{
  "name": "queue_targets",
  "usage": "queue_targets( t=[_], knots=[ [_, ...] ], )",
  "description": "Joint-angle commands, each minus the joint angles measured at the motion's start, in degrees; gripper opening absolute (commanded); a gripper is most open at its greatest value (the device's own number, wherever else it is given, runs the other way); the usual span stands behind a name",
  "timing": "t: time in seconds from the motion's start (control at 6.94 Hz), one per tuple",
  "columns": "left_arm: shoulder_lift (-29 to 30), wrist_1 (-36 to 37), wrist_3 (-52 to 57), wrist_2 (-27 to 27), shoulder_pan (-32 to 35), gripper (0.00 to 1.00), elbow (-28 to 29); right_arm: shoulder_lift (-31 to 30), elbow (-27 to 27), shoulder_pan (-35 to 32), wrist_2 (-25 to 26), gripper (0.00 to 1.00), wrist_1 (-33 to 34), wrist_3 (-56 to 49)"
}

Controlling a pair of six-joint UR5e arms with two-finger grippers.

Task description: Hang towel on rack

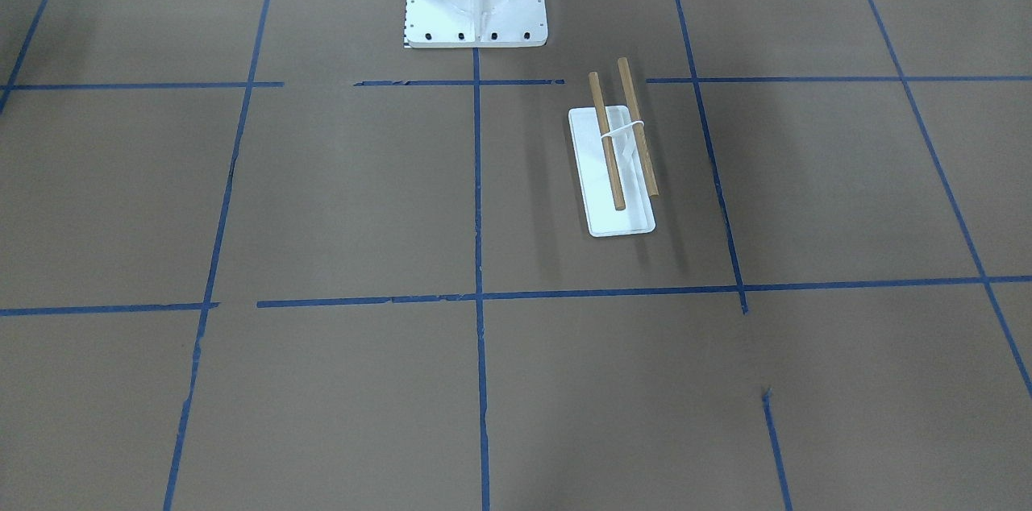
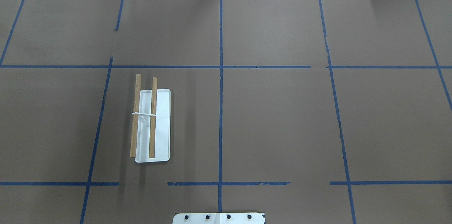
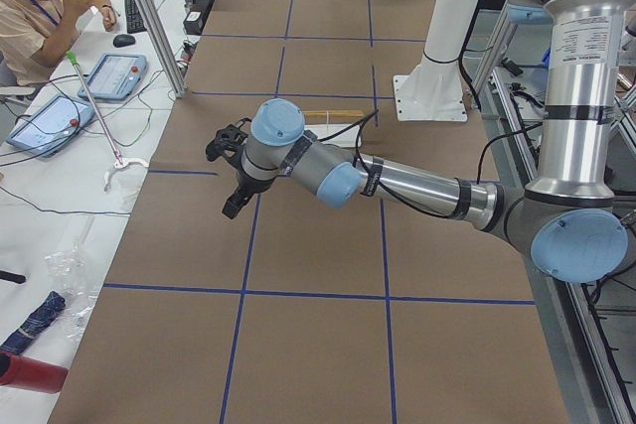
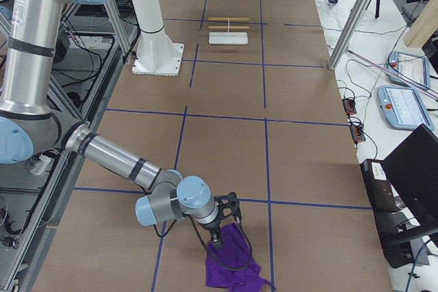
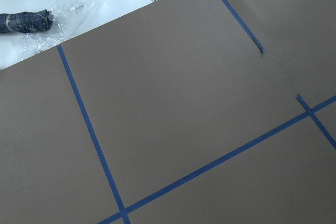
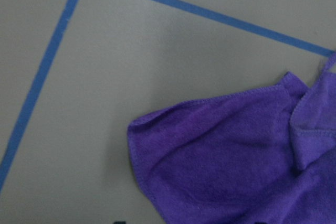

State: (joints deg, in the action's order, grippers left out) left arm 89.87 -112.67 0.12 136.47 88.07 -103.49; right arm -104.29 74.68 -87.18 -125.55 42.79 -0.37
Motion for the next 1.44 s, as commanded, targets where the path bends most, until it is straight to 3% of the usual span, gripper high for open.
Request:
queue_targets(
  t=[0.0,0.43,0.86,1.15,1.3],
  knots=[
    [-0.04,-0.88,-0.3,-0.06,0.0,1.0,0.04,0.4,-3.23,0.95,2.41,0.8,-1.12,3.53],
    [-0.13,-0.97,-1.27,-0.06,0.09,1.0,-0.04,2.33,-7.26,2.61,4.08,0.68,-1.21,5.3],
    [-0.13,-0.97,-1.27,-0.06,0.09,1.0,0.04,3.48,-9.2,5.52,6.36,0.65,-1.39,4.77],
    [-0.13,-0.97,-1.27,-0.06,0.09,1.0,-0.13,3.39,-9.99,5.52,7.16,0.43,-2.53,4.59],
    [-0.04,-0.97,-1.27,-0.06,0.09,1.0,-0.22,3.31,-10.52,5.52,7.24,0.42,-2.62,4.24]
  ],
)
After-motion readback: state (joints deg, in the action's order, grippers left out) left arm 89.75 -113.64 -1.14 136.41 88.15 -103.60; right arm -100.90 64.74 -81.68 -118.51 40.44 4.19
